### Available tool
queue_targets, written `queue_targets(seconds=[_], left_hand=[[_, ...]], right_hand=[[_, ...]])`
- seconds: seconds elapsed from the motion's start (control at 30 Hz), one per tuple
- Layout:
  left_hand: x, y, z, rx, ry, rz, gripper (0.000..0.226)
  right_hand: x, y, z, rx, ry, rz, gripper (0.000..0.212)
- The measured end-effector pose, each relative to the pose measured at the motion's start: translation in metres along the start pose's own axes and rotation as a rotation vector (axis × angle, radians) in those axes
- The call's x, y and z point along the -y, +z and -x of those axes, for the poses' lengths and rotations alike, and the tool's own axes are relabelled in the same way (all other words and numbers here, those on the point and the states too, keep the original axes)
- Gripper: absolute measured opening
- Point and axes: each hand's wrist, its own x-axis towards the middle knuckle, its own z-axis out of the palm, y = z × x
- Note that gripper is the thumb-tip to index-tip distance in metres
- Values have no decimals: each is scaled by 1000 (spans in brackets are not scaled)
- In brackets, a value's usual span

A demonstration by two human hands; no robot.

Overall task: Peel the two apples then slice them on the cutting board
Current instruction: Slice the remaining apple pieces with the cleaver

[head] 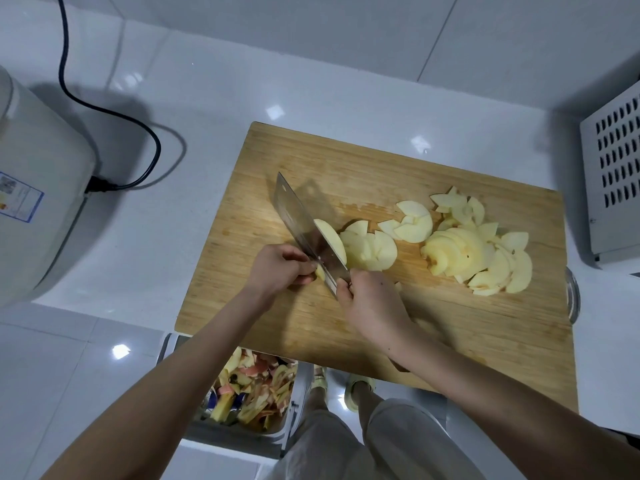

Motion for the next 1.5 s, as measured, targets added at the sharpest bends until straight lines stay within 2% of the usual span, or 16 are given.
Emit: queue_targets(seconds=[0.17,0.3,0.4,0.47,0.6,0.67,0.73,0.8,0.87,0.93,1.03,1.17,1.23,1.33,1.5], left_hand=[[3,8,-2,-11,109,-182,7],[4,17,-2,-73,240,-511,11],[1,13,-2,-113,300,-512,14],[-4,5,1,-218,347,-489,11],[-23,0,28,-589,405,-261,15],[-35,7,46,-699,582,-232,15],[-44,29,57,-641,861,-404,21],[-46,62,55,-417,1092,-581,30],[-45,94,48,-204,1162,-709,37],[-43,112,41,-54,1060,-782,55],[-38,122,27,51,891,-817,81],[-32,122,11,-17,860,-838,61],[-34,122,10,-33,832,-831,67],[-46,132,21,31,753,-824,88],[-51,140,17,-1,784,-921,76]], right_hand=[[-11,-11,11,-42,22,-104,29],[-18,-32,19,-118,1,-154,24],[-29,-53,30,-188,-16,-129,15],[-38,-65,37,-191,-7,-83,20],[-56,-71,46,-248,-18,19,25],[-63,-69,47,-282,-38,70,26],[-67,-66,46,-320,-59,108,28],[-70,-62,45,-356,-88,162,31],[-71,-59,44,-393,-113,201,37],[-71,-58,46,-412,-133,226,45],[-74,-59,47,-420,-156,257,54],[-81,-62,51,-396,-128,251,53],[-85,-64,54,-400,-124,243,54],[-87,-68,54,-435,-143,275,57],[-91,-75,53,-453,-150,284,54]])
